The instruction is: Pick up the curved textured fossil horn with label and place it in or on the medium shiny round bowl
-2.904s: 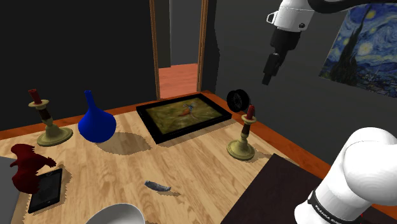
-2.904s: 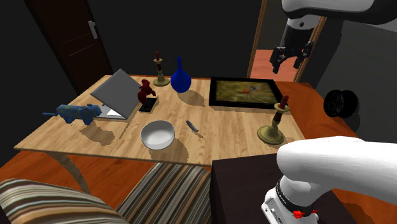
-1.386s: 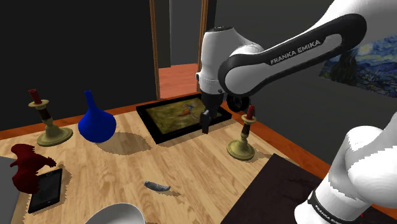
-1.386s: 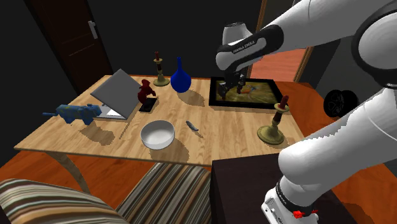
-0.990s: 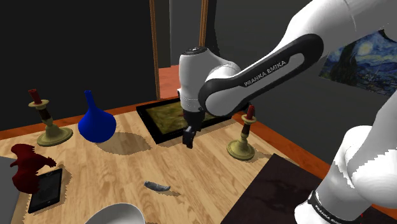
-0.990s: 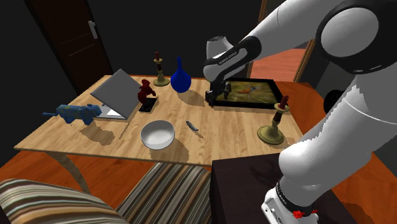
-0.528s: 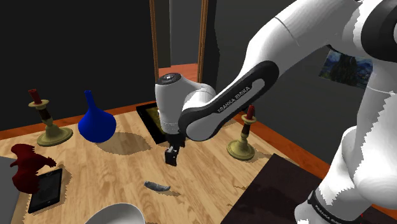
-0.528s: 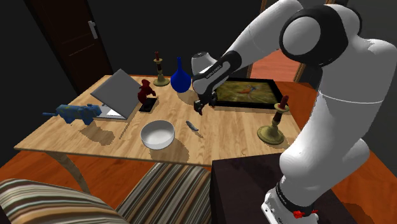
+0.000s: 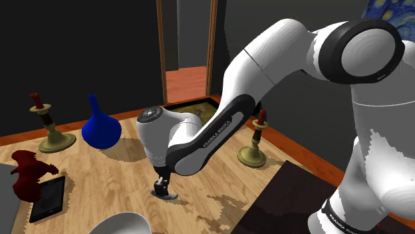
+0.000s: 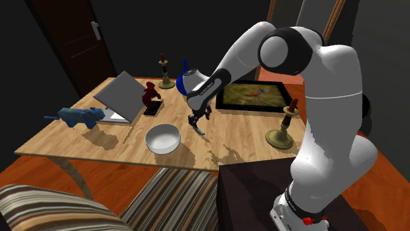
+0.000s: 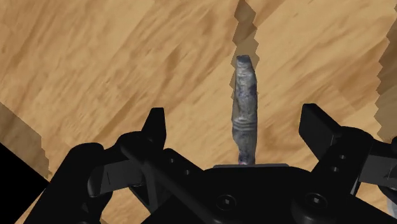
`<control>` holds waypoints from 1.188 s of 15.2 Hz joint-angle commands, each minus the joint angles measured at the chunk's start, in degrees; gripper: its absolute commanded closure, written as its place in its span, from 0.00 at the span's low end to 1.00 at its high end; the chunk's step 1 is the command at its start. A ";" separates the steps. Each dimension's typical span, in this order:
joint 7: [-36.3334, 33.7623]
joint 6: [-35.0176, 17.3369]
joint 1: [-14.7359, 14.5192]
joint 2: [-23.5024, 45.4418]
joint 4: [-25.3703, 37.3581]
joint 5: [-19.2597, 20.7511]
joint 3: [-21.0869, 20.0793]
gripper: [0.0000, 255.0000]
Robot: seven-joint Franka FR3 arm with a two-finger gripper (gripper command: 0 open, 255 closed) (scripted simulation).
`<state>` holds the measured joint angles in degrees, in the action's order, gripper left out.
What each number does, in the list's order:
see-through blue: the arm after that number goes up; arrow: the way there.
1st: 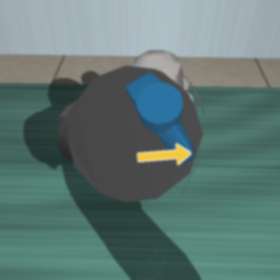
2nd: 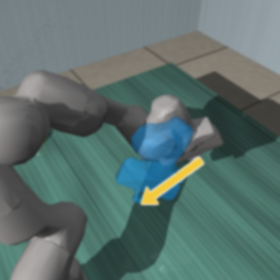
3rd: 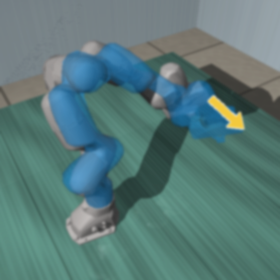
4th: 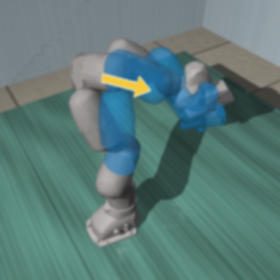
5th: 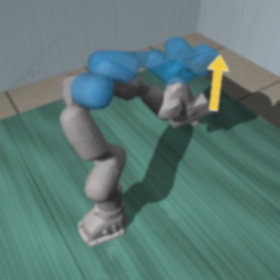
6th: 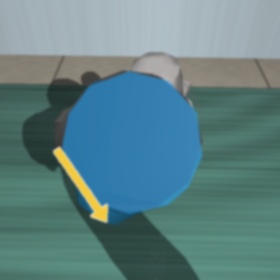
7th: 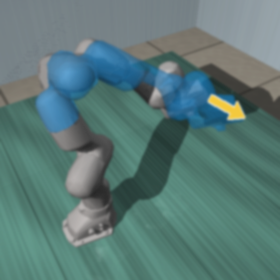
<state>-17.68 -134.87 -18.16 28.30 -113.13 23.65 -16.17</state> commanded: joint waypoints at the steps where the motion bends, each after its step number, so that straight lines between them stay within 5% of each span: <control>1: -0.70 0.21 -1.72 4.41 3.87 1.36 0.39 0.00; 17: -2.09 -3.45 -2.94 10.31 5.80 3.78 2.20 0.00; 18: -2.09 -3.45 -2.94 10.31 5.80 3.78 2.20 1.00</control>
<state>-19.77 -138.32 -21.10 38.62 -107.33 27.43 -13.97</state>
